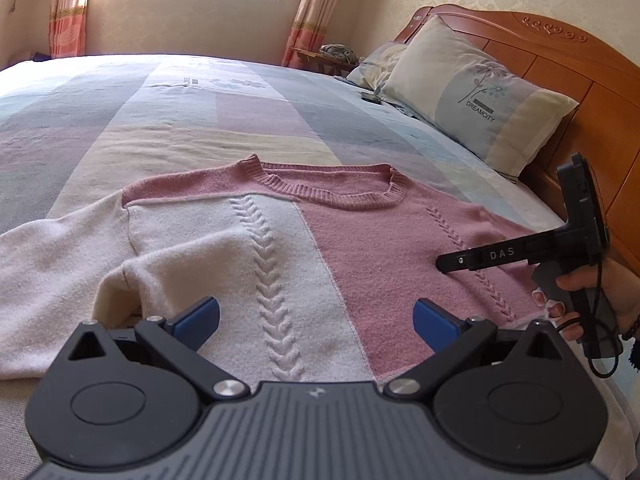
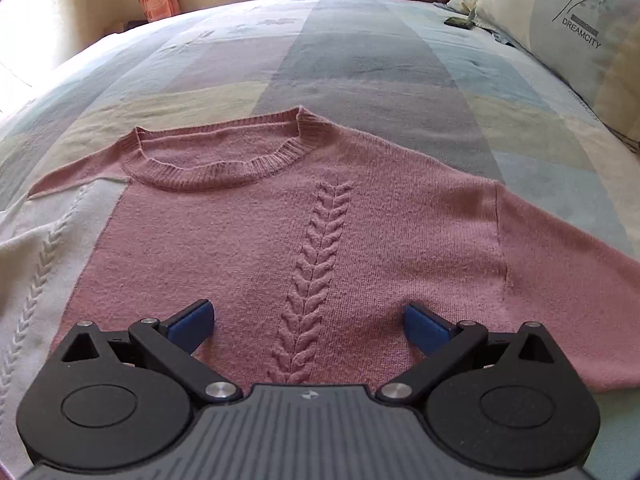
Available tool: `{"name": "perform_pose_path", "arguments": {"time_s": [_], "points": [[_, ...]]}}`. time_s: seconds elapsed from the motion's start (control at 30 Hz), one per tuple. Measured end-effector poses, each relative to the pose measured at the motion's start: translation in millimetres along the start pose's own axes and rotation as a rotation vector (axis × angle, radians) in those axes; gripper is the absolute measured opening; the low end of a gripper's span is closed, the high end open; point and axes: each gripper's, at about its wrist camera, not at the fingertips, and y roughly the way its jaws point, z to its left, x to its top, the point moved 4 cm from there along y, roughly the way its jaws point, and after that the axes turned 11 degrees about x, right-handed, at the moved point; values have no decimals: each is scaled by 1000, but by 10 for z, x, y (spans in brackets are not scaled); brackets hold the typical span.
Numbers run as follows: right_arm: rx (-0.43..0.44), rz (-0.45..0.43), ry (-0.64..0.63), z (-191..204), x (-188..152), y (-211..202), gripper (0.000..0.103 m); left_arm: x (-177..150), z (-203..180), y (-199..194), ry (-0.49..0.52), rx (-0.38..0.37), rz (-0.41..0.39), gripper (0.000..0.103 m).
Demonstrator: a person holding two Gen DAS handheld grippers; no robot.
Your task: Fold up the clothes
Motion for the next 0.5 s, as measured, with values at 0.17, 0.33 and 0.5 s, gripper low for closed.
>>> {"name": "perform_pose_path", "arguments": {"time_s": [0.17,0.33,0.5], "points": [[-19,-33,35,-67,187,202,103,26,-40,41,-15,3,1,102],[-9,-98,95,-477,124,-337,103,-25,-195,43,44,-11,12,102],[-110,-223,292,-1563,-149,-924,103,-88,-368,93,3,-99,42,102]]}}
